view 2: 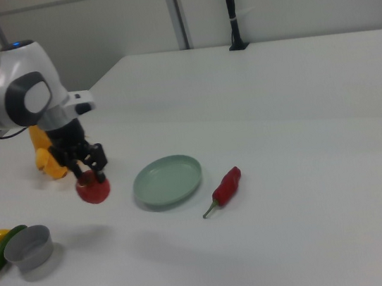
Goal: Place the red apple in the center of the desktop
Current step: 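Lift the red apple out of the bowl and carry it toward the plate, then lower the apple onto the table beside the plate rim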
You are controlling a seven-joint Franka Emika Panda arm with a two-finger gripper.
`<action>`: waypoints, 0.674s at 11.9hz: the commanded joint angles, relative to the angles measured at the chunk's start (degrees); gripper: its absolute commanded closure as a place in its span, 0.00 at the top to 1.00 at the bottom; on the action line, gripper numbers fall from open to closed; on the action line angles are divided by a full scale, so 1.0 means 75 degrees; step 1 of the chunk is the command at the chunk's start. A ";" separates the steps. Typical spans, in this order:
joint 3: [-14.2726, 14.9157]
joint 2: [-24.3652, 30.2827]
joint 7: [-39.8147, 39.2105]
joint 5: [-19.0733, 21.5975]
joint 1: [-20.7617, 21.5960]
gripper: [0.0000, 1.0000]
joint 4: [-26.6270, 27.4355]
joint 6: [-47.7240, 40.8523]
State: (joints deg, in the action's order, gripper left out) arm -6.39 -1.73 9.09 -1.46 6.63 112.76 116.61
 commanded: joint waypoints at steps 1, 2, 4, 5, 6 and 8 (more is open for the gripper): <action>0.0500 -0.0132 -0.0181 -0.0203 -0.0145 0.25 0.0035 0.0505; 0.0524 -0.0295 -0.0181 -0.0238 -0.0274 0.25 0.0012 0.0553; 0.0559 -0.0623 -0.0123 -0.0496 -0.0496 0.25 0.0024 0.1124; 0.0583 -0.0833 -0.0099 -0.0520 -0.0556 0.25 0.0024 0.1221; 0.0664 -0.0951 -0.0088 -0.0752 -0.0672 0.25 0.0012 0.1233; 0.0816 -0.1140 -0.0087 -0.0977 -0.0720 0.25 0.0024 0.1315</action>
State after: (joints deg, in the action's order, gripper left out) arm -1.82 -9.03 8.35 -6.98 1.33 112.92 124.81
